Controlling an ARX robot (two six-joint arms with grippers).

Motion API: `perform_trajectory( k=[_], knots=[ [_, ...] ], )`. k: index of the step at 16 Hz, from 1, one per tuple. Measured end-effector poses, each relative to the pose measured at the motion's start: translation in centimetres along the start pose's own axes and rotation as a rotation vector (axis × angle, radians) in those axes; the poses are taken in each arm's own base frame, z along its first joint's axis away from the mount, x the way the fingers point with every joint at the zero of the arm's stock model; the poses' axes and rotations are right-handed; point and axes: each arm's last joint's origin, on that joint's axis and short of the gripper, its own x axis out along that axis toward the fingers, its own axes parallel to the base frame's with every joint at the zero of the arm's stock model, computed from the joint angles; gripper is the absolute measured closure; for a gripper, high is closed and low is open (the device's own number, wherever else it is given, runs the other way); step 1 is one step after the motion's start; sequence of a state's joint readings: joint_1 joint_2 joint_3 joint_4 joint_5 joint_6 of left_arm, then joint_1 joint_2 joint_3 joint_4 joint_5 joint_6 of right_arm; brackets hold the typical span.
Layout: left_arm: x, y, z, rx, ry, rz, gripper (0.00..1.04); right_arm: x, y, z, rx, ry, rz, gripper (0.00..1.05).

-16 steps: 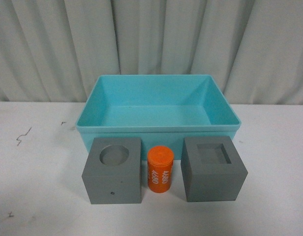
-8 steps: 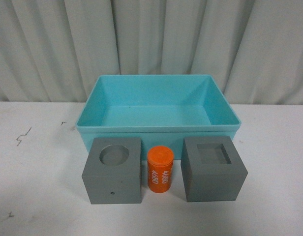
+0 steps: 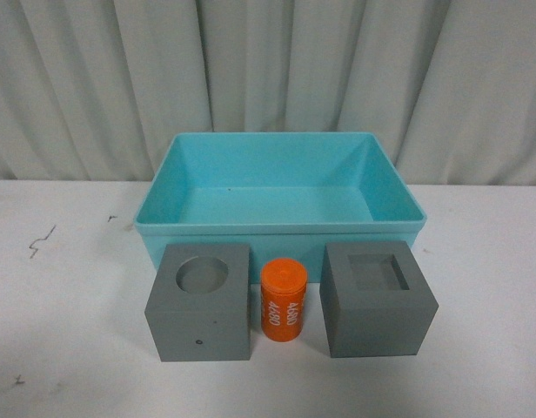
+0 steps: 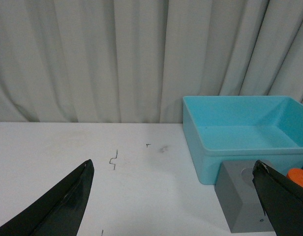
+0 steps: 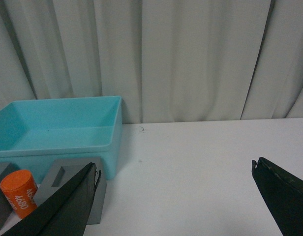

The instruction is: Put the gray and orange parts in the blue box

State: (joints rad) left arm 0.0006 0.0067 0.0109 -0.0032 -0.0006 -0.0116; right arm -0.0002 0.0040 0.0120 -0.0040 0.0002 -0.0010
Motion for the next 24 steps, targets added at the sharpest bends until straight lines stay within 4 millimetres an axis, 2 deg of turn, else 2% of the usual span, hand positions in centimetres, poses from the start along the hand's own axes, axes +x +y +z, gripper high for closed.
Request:
perform_trajectory(
  k=[24],
  knots=[
    [0.00,0.00,0.00,0.000,0.000,0.000,0.07,0.00,0.00,0.00,0.000,0.000,0.000,0.06]
  ],
)
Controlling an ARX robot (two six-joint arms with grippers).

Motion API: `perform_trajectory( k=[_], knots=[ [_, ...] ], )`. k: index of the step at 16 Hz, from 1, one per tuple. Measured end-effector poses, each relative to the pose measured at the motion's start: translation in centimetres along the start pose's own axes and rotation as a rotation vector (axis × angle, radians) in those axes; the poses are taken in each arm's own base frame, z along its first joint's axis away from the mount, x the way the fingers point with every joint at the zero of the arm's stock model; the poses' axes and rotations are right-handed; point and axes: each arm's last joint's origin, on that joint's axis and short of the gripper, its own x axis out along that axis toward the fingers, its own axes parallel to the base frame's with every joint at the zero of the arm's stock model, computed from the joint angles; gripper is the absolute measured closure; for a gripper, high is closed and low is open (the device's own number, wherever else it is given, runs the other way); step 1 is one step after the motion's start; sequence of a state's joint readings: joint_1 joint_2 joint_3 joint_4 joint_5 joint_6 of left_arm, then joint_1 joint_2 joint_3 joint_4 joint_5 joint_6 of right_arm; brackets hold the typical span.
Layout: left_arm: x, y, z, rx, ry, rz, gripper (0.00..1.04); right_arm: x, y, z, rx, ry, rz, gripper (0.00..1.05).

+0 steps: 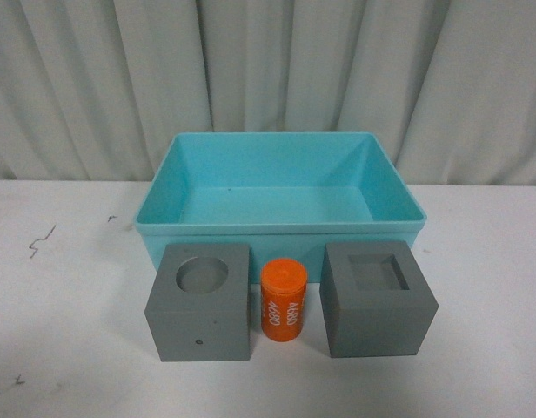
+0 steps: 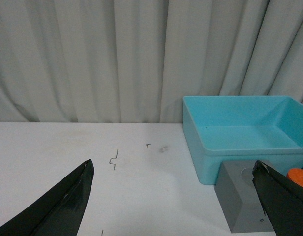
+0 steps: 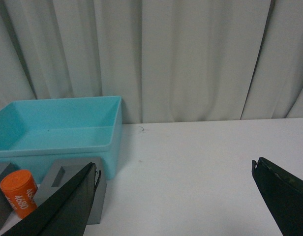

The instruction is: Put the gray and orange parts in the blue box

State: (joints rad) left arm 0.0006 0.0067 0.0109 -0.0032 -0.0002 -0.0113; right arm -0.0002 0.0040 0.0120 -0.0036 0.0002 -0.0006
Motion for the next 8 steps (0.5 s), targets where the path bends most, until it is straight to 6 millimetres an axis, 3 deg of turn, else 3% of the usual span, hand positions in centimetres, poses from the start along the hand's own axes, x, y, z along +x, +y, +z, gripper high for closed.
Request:
perform_trajectory(
  k=[8],
  knots=[
    [0.00,0.00,0.00,0.000,0.000,0.000,0.07,0.33,-0.10,0.58,0.022,-0.044,-0.032,0.06]
  ],
)
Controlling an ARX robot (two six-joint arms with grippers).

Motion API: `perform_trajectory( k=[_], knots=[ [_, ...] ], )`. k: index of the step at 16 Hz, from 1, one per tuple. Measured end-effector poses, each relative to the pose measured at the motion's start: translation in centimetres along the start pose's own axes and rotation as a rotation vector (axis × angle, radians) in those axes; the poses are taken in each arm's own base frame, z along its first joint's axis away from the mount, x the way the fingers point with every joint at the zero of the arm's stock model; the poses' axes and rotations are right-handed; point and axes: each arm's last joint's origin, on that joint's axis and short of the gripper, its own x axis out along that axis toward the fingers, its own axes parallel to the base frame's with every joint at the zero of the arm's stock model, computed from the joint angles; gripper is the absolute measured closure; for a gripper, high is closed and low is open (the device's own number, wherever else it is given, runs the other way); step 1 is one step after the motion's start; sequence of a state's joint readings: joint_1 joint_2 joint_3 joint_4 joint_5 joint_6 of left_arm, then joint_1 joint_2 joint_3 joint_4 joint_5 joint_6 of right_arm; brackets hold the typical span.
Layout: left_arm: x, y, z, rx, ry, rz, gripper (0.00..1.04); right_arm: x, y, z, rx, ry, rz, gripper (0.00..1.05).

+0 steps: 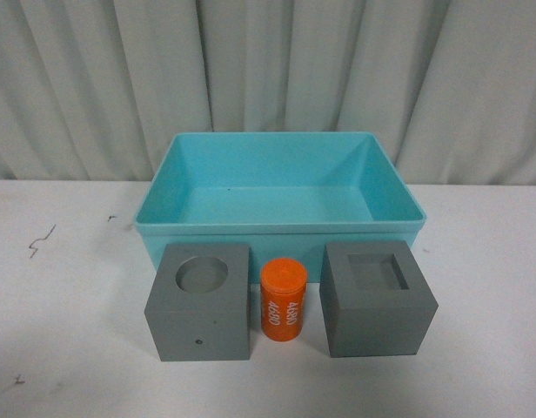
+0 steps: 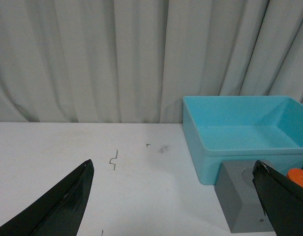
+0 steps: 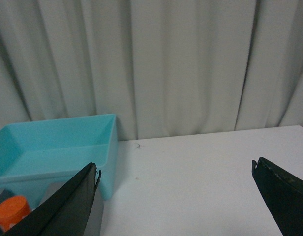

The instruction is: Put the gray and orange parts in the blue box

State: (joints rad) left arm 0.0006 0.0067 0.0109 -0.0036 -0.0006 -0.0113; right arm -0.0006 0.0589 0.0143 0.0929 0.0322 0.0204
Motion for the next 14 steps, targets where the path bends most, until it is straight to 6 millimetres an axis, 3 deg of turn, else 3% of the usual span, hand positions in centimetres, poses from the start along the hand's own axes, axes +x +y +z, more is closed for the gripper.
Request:
perform_trajectory(
  k=[2,4,5,7,9,12,14],
  knots=[
    [0.0,0.0,0.0,0.000,0.000,-0.001,0.07,2.9,0.2,3.5,0.044,-0.044,-0.011,0.06],
    [0.0,0.0,0.0,0.000,0.000,-0.001,0.07,7.6,0.7,7.5,0.105,-0.071,0.041,0.06],
    [0.0,0.0,0.0,0.000,0.000,0.000,0.07,10.7,0.9,8.1,0.155,0.013,0.062,0.06],
    [0.0,0.0,0.0,0.000,0.000,0.000,0.07,16.4,1.4,6.1,0.225,0.234,0.059,0.06],
    [0.0,0.0,0.0,0.000,0.000,0.000,0.07,20.5,3.5,3.0,0.239,0.430,0.110,0.06],
    [0.0,0.0,0.0,0.000,0.000,0.000,0.07,22.2,6.3,-3.1,0.244,0.748,0.194,0.06],
    [0.0,0.0,0.0,0.000,0.000,0.000,0.07,22.5,7.4,-4.9,0.249,0.857,0.225,0.06]
  ],
)
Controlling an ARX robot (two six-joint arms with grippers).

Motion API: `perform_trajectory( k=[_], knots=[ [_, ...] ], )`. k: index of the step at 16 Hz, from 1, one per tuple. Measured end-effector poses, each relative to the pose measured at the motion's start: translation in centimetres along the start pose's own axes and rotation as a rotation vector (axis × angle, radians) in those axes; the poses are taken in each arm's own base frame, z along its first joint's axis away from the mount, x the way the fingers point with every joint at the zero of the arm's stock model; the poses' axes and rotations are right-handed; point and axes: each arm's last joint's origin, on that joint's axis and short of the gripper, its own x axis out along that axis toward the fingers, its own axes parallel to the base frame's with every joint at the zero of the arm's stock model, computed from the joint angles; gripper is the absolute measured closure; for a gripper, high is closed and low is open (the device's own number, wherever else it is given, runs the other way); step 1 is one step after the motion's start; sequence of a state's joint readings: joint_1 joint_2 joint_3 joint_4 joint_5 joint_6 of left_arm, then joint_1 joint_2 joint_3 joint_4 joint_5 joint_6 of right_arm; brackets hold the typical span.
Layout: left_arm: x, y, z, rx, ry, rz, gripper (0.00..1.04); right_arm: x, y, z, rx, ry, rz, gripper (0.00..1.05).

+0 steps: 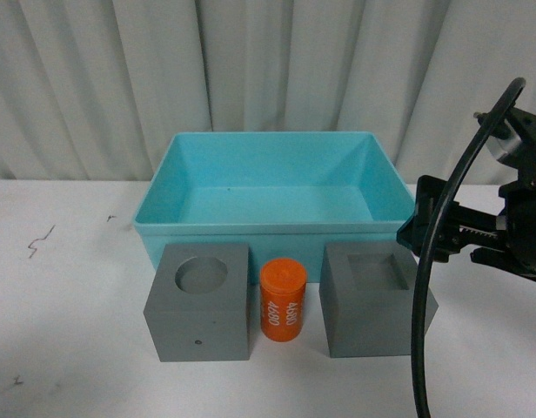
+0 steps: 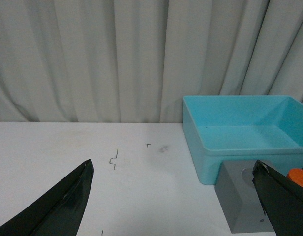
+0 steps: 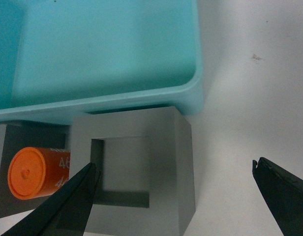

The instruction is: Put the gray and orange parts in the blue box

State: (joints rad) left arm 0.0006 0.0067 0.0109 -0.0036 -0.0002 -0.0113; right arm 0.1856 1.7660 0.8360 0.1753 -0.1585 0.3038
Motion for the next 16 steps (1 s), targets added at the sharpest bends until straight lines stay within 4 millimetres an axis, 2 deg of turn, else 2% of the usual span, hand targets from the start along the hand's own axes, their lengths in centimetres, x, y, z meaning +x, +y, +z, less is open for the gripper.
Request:
perform_trajectory(
  k=[3,7,9,16],
  knots=[
    [0.0,0.0,0.0,0.000,0.000,0.000,0.07,1.1,1.0,0.6,-0.009,0.036,0.013,0.06],
    [0.0,0.0,0.0,0.000,0.000,0.000,0.07,2.6,1.0,-0.7,0.000,0.119,0.011,0.06],
    [0.0,0.0,0.0,0.000,0.000,0.000,0.07,3.1,1.0,-0.5,0.004,0.121,0.007,0.06],
    [0.0,0.0,0.0,0.000,0.000,0.000,0.07,4.5,-0.6,-1.1,0.038,0.143,-0.016,0.06]
  ],
)
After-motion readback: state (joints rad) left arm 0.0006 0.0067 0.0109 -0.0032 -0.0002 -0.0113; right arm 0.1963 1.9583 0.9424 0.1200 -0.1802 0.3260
